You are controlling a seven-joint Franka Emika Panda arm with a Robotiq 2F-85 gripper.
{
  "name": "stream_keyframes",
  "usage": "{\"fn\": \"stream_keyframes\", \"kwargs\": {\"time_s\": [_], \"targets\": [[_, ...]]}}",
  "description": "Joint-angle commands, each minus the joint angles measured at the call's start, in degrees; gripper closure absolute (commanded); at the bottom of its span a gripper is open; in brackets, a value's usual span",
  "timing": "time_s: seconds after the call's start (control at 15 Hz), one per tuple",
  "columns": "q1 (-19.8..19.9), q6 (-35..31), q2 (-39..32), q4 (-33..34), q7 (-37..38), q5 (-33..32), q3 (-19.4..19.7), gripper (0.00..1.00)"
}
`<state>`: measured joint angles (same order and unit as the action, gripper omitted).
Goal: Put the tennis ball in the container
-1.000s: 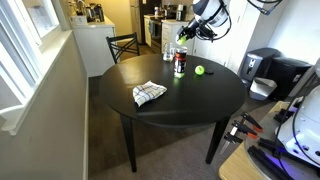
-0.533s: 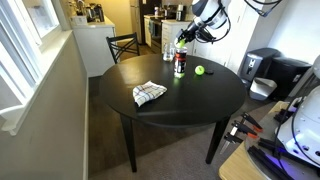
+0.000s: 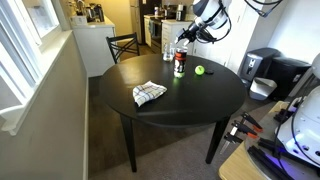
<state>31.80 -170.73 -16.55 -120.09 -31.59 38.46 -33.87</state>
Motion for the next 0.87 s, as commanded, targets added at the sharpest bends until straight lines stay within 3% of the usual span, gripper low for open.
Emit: {"fn": "stream_keyframes", "kwargs": {"time_s": [0.0,0.47,0.8], "targets": [[2.12,1.29,-0.01,0.49,-2.50,1.89,-1.89,0.00],[2.86,1.06,0.35,0.11,-1.93,1.54,-2.50,0.00],[1.31,0.00,0.00,0.00,0.01,-0.01,-1.13,0.00]]}}
